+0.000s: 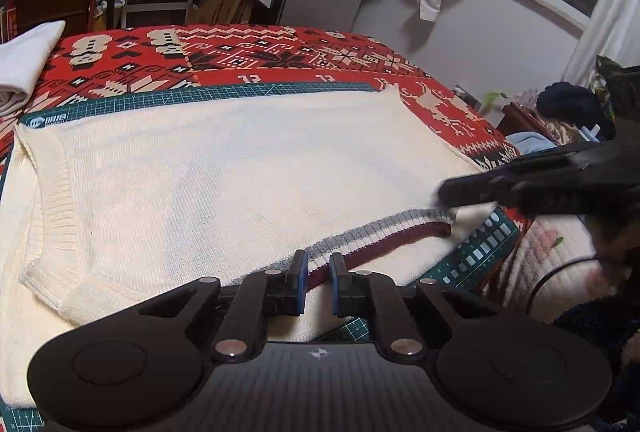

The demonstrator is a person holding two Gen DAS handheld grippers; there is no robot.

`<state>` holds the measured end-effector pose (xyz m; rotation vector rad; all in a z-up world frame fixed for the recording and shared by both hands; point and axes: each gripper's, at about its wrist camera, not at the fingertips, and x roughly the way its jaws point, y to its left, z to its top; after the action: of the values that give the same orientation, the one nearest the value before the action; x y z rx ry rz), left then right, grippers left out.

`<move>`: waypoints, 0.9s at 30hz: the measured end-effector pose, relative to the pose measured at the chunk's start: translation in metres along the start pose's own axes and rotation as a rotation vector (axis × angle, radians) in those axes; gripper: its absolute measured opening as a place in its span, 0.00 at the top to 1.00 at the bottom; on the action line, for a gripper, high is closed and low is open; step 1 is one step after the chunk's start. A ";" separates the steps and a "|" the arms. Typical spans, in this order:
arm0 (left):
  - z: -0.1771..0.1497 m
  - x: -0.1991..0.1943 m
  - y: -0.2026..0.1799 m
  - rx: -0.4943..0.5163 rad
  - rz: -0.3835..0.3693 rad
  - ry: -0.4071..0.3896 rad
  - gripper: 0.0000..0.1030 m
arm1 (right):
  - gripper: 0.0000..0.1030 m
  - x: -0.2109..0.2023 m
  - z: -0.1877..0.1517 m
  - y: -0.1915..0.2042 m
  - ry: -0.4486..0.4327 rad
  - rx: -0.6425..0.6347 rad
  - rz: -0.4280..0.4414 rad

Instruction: Fold clothes

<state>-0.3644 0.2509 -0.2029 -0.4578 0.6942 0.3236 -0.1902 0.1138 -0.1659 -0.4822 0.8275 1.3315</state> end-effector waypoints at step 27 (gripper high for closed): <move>-0.012 -0.052 0.051 -0.280 0.145 -0.015 0.94 | 0.91 0.021 -0.007 0.001 0.022 0.032 0.046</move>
<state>-0.4309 0.2816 -0.1908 -0.6717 0.6714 0.5648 -0.1923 0.1224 -0.1857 -0.4558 0.8815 1.3549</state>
